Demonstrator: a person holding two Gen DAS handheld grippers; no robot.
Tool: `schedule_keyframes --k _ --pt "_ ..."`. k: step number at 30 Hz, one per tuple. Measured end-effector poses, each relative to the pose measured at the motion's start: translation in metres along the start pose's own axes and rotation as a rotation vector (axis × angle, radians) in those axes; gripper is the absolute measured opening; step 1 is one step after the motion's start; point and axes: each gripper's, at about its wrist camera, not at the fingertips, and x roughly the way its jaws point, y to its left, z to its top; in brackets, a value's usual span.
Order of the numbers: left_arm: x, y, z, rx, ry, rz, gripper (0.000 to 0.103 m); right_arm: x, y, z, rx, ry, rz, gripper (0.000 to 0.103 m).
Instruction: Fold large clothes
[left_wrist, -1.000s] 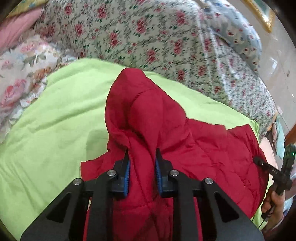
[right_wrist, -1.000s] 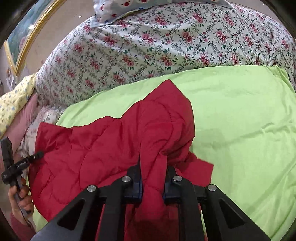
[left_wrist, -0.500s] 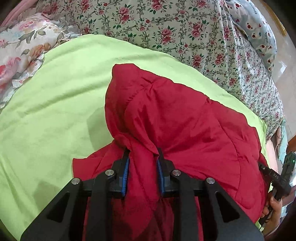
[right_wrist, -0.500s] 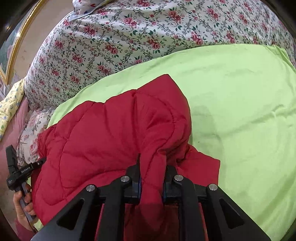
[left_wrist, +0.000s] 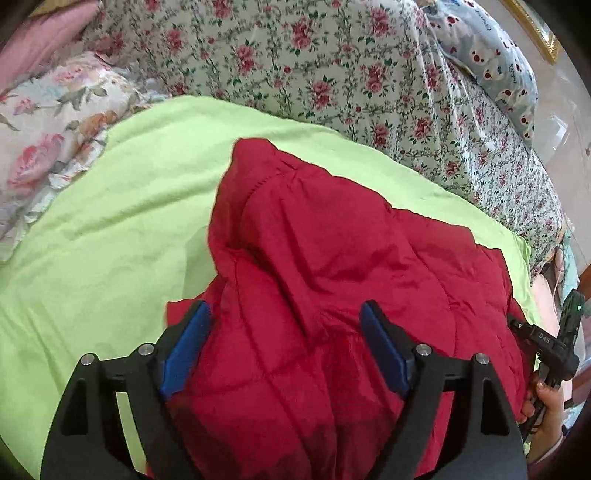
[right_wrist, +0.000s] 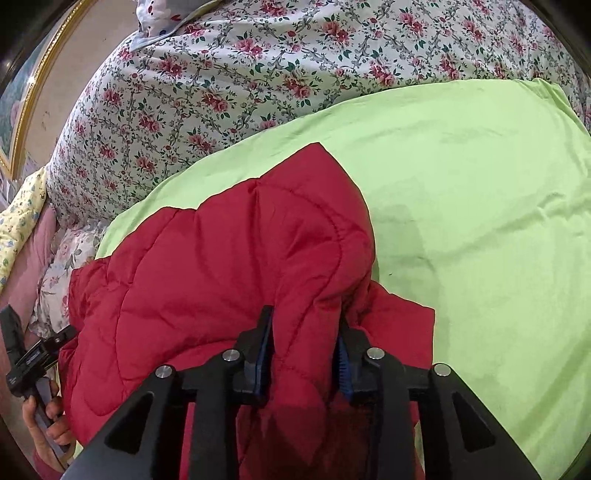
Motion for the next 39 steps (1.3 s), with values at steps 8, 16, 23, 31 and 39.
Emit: schedule_keyframes --k 8,16,23,31,39 --pt "-0.031 0.000 -0.019 0.011 -0.039 0.019 0.084 -0.016 0.002 -0.005 -0.005 -0.045 0.000 0.060" --pt "-0.046 -0.006 -0.040 0.036 -0.035 0.018 0.084 -0.049 0.008 -0.014 -0.038 -0.112 -0.033 0.070" --pt "-0.059 -0.015 -0.058 0.054 -0.037 0.016 0.084 -0.076 0.016 -0.039 -0.054 -0.133 -0.025 0.072" --pt "-0.074 -0.030 -0.074 0.093 -0.049 -0.008 0.084 -0.099 0.045 -0.071 -0.146 -0.151 -0.028 0.075" --pt "-0.074 -0.043 -0.093 0.126 -0.018 -0.069 0.084 -0.100 0.074 -0.097 -0.234 -0.118 -0.006 0.075"
